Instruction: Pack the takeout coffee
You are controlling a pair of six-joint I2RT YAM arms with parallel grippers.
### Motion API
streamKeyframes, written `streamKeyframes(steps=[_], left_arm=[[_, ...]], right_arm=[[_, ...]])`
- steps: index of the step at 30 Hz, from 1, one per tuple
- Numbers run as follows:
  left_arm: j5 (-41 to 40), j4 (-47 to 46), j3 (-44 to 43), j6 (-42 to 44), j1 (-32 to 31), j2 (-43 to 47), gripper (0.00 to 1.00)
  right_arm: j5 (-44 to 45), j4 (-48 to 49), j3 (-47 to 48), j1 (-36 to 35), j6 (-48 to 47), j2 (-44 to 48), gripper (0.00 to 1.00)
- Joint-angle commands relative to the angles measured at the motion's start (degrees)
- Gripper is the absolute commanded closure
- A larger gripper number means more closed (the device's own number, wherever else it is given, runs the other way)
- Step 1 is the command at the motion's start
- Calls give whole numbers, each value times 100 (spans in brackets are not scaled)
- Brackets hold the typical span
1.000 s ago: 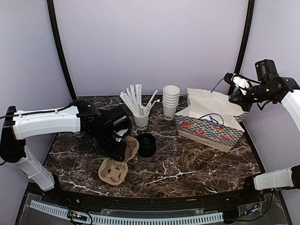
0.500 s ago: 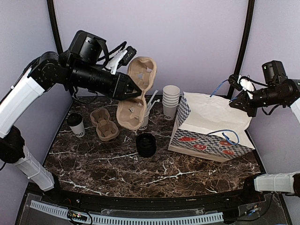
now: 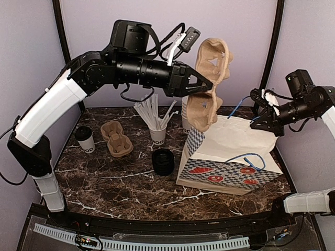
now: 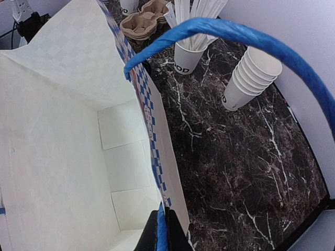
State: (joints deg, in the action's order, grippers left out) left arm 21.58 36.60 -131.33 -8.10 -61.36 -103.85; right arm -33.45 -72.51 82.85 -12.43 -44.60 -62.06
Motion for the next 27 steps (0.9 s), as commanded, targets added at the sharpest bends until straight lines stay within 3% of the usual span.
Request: streamKeyframes(steps=[1,8,14,22,27], left_arm=[[482,-473,-348,277,-249,-216,75],[452,-487,-536,615,-695,-748,75],[74,18,-540,1097,-944,-937,75],[-534,818,-447,1576,-948,-1033,77],[-779,1190,-447,1893,-948,-1219,77]], right_arm=[[-168,-242,-2,-237,-97,-130,100],[91,-15,-128,-915,363,-415,100],[145,229,103,-981,436,-481,98],[439,318,311,-977,443,-480,60],[671,268,470,-943,438,-349,48]])
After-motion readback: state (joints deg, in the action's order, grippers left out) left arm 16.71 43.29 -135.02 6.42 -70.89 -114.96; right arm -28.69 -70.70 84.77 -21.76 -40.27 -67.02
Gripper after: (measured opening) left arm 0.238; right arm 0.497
